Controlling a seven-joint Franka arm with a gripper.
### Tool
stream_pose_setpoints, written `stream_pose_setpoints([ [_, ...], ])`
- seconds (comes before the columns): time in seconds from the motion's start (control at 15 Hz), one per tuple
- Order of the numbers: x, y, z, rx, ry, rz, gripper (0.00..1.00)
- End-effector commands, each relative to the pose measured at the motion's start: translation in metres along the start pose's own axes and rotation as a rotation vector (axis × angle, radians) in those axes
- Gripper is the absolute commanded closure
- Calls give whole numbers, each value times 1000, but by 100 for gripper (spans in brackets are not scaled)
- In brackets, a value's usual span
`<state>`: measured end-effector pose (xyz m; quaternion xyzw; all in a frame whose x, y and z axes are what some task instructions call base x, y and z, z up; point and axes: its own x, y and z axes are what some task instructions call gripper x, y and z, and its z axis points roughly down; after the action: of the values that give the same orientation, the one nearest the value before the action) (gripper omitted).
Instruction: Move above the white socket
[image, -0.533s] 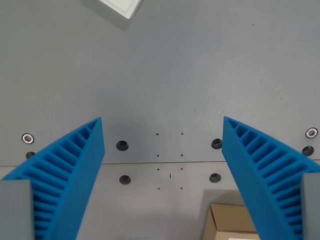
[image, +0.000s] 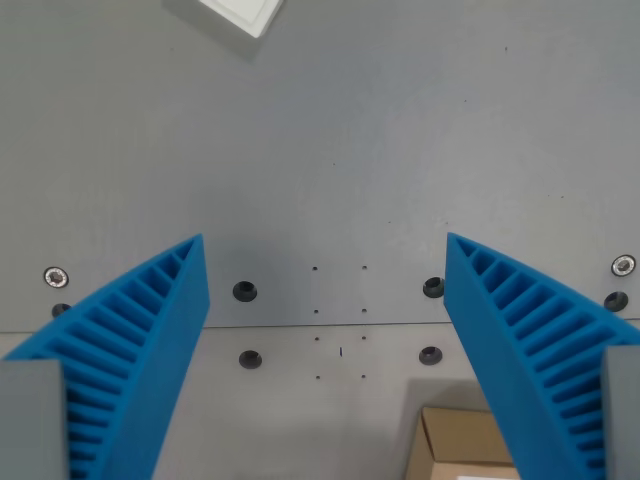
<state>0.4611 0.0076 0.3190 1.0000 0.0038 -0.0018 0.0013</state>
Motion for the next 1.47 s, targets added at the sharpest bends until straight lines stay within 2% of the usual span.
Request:
stream_pose_setpoints([
  [0.07,1,0,0,1,6,26,0],
  [0.73,11,-4,12,0,18,134,0],
  [1.47,34,-13,40,3,4,314,0],
])
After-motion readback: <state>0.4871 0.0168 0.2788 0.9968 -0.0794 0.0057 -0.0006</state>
